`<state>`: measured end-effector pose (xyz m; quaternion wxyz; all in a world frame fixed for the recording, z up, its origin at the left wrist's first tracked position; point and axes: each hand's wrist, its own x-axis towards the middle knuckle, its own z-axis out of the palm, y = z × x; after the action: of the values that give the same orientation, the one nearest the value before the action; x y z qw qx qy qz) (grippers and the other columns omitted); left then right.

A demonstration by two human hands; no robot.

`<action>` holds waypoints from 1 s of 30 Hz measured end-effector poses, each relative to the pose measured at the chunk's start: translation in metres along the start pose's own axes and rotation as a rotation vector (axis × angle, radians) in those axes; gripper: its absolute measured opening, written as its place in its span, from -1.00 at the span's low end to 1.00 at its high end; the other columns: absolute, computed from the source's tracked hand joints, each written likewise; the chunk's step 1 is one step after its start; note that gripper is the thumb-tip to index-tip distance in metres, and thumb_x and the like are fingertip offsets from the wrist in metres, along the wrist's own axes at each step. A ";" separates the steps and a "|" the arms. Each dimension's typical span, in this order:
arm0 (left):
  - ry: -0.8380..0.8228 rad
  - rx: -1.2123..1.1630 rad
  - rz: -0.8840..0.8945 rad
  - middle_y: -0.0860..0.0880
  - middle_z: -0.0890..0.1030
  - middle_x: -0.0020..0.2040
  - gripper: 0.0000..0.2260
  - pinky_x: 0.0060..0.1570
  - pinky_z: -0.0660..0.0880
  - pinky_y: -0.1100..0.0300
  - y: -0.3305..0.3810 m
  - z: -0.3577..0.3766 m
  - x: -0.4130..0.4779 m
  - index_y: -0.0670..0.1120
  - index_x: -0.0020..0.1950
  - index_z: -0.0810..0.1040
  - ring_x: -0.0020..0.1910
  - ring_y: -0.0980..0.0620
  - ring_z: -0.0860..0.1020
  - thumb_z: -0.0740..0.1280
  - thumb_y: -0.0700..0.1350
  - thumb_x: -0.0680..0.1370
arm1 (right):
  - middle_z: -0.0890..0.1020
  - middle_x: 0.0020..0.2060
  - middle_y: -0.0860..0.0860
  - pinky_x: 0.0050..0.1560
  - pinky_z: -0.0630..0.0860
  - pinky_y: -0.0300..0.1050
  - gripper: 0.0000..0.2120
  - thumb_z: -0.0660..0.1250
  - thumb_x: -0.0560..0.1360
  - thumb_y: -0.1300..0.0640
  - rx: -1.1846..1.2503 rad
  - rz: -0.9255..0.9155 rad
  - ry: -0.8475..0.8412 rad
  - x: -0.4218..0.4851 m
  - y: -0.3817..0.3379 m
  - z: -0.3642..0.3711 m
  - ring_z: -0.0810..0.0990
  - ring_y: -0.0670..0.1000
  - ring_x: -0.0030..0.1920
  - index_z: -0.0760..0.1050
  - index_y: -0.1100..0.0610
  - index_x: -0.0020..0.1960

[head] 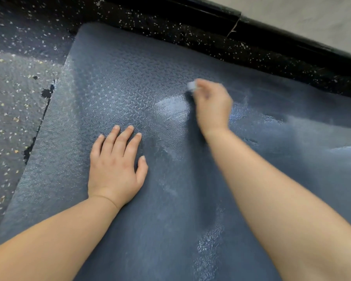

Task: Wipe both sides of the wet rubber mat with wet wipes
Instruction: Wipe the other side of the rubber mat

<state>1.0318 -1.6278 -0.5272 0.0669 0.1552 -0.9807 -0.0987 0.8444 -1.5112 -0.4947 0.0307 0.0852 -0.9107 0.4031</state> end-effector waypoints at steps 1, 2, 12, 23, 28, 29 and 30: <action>0.002 0.000 0.000 -0.16 0.51 0.30 -0.52 0.34 0.14 -0.10 0.000 0.000 0.000 -0.18 0.27 0.54 0.33 -0.22 0.42 0.09 0.03 0.49 | 0.66 -0.05 0.15 -0.04 0.35 -0.23 -0.82 0.32 0.48 0.12 -0.053 0.100 0.096 0.020 0.015 -0.014 0.57 0.09 0.01 0.63 0.19 -0.04; 0.003 0.000 0.000 -0.16 0.51 0.30 -0.52 0.33 0.15 -0.10 0.000 0.000 0.000 -0.18 0.26 0.54 0.33 -0.22 0.43 0.09 0.03 0.49 | 0.64 0.00 0.18 -0.01 0.37 -0.18 -0.79 0.28 0.49 0.14 -0.091 0.198 0.173 0.039 0.031 -0.027 0.57 0.12 0.06 0.61 0.22 0.00; -0.004 0.000 0.001 -0.16 0.52 0.29 -0.53 0.32 0.20 -0.13 0.001 0.000 0.000 -0.18 0.25 0.55 0.32 -0.22 0.43 0.10 0.02 0.48 | 0.65 0.03 -0.02 -0.09 0.41 -0.21 -0.79 0.27 0.49 0.16 -0.320 0.159 -0.059 0.051 -0.020 0.033 0.57 0.01 0.08 0.63 0.00 0.04; -0.007 -0.053 -0.023 -0.12 0.52 0.29 -0.54 0.35 0.15 -0.07 -0.002 -0.002 0.001 -0.15 0.23 0.56 0.33 -0.18 0.44 0.12 0.04 0.47 | 0.67 -0.04 -0.04 -0.04 0.46 -0.38 -0.81 0.29 0.48 0.11 -0.056 0.284 0.206 0.073 0.040 -0.026 0.56 -0.16 -0.19 0.63 0.01 0.03; -0.019 -0.050 -0.027 -0.12 0.53 0.29 -0.54 0.34 0.18 -0.08 -0.001 -0.004 0.001 -0.15 0.23 0.57 0.32 -0.18 0.44 0.12 0.03 0.47 | 0.61 0.07 0.08 -0.01 0.43 -0.21 -0.76 0.21 0.52 0.21 -0.219 0.506 0.187 0.101 0.053 -0.032 0.55 0.09 0.13 0.58 0.10 0.12; -0.017 -0.050 -0.025 -0.12 0.53 0.28 -0.54 0.33 0.18 -0.09 -0.001 -0.004 0.001 -0.15 0.23 0.57 0.32 -0.18 0.44 0.12 0.03 0.47 | 0.61 0.09 0.08 0.01 0.43 -0.20 -0.75 0.22 0.52 0.21 -0.257 0.497 0.170 0.104 0.041 -0.021 0.55 0.09 0.13 0.59 0.08 0.12; -0.018 -0.050 -0.023 -0.12 0.53 0.28 -0.54 0.33 0.18 -0.09 -0.001 -0.003 0.001 -0.15 0.23 0.57 0.32 -0.18 0.44 0.12 0.03 0.47 | 0.61 0.09 0.06 -0.01 0.40 -0.23 -0.75 0.23 0.51 0.20 -0.292 0.475 0.139 0.106 0.026 -0.008 0.55 0.08 0.13 0.59 0.04 0.12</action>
<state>1.0313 -1.6294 -0.5238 0.0608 0.1641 -0.9766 -0.1251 0.7359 -1.5018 -0.4947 0.0095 -0.1636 -0.9492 0.2685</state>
